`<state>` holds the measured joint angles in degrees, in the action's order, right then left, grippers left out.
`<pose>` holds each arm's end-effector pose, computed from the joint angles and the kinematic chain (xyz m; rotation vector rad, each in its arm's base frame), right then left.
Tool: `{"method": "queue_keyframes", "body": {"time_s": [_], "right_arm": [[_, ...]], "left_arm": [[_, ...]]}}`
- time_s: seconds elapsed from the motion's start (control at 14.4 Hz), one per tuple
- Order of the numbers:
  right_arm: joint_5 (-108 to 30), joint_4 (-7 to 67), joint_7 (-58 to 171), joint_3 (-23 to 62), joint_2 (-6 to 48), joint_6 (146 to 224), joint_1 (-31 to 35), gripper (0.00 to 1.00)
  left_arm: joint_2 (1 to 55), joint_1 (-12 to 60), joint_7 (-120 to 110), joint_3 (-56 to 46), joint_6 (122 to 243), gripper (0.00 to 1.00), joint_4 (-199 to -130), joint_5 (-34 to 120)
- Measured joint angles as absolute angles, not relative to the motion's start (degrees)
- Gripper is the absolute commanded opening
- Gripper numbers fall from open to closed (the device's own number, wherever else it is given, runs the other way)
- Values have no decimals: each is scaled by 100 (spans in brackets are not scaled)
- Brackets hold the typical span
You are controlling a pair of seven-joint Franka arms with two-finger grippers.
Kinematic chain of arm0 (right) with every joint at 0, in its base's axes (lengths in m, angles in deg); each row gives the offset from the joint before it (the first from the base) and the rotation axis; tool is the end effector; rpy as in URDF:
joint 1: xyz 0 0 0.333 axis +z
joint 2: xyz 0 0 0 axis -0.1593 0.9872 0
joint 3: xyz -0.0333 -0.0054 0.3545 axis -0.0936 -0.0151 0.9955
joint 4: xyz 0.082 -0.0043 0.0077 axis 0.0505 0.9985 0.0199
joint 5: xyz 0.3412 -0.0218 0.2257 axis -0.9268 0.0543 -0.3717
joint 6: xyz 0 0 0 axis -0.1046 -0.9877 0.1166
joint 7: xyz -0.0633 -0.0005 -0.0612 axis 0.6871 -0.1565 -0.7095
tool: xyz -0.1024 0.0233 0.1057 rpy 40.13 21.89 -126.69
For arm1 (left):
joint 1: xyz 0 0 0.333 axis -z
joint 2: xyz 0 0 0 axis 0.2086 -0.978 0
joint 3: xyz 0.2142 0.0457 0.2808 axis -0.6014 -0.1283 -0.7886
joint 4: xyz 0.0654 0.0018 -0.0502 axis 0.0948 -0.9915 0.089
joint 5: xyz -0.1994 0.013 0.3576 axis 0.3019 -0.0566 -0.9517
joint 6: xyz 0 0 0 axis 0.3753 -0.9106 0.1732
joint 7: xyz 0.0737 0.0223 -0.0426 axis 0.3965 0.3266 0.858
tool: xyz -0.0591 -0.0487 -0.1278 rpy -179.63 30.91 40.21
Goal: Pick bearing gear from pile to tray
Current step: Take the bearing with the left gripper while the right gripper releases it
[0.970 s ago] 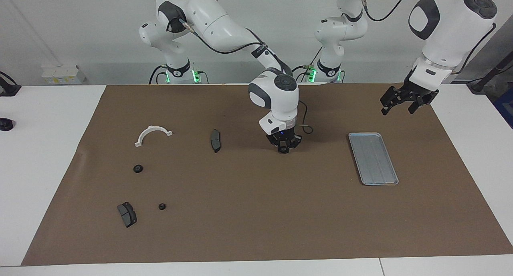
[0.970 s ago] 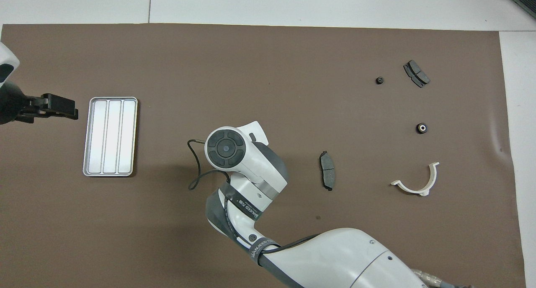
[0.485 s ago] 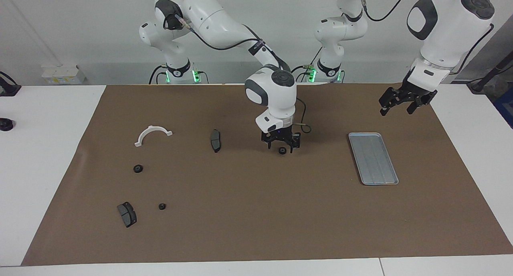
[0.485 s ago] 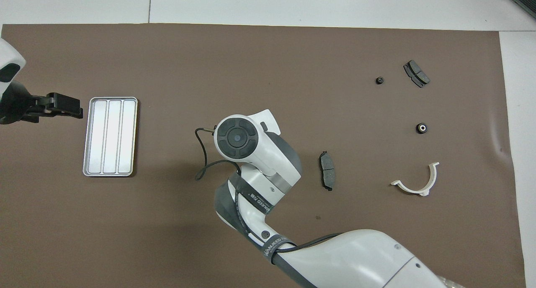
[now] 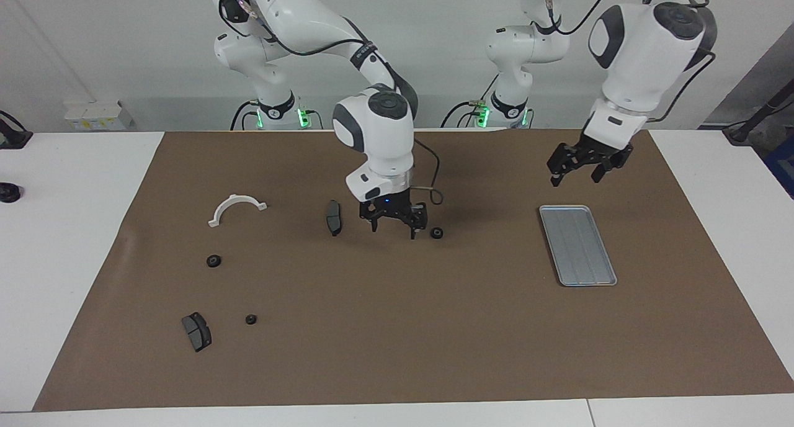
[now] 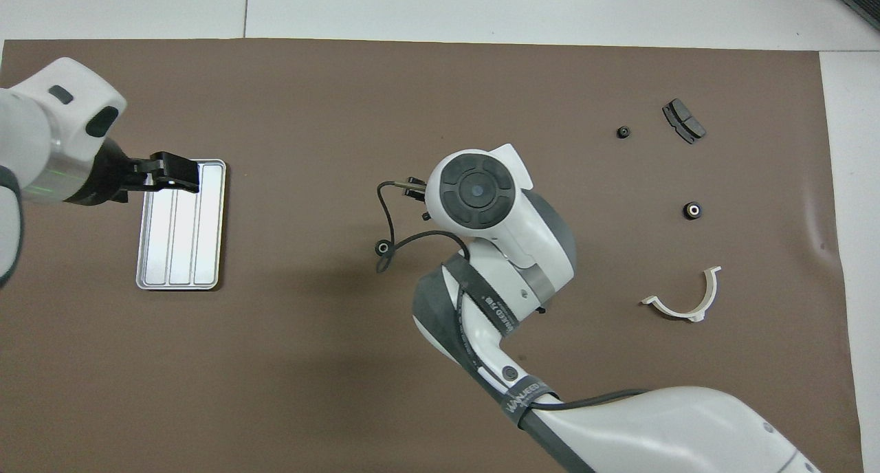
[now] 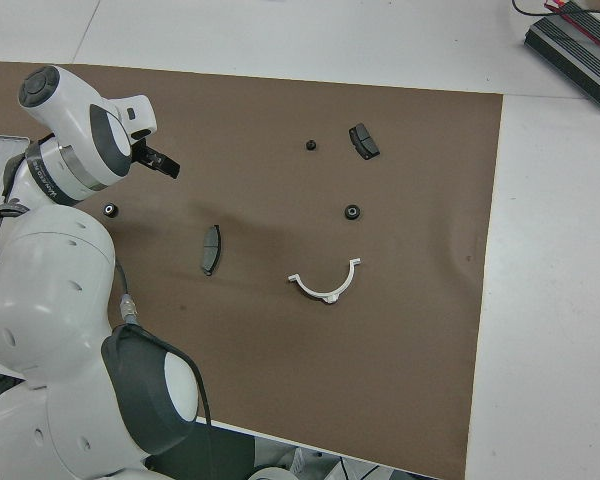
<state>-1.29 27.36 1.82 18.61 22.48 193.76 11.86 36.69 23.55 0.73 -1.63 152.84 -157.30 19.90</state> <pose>0.6142 0.3040 0.4011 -3.0715 0.4267 -0.2512 0.5684 -0.1913 0.5311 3.0698 0.0949 0.0983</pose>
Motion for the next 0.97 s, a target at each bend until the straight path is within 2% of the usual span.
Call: {"method": "queue_keyframes", "body": {"time_s": [0.28, 0.48, 0.97], "right_arm": [[-285, 2987, 1715, 1854, 1845, 18846, 370, 100], [-316, 3131, 2934, 1852, 1781, 18792, -282, 100], [-400, 3717, 4942, 1849, 1893, 19520, -1541, 100]], "left_arm": [[3325, 3121, 629, -158, 16254, 100, -16172, 1990], [3171, 3421, 752, -162, 16838, 100, -16599, 1990], [2627, 3723, 763, -170, 17522, 100, -16864, 1910]]}}
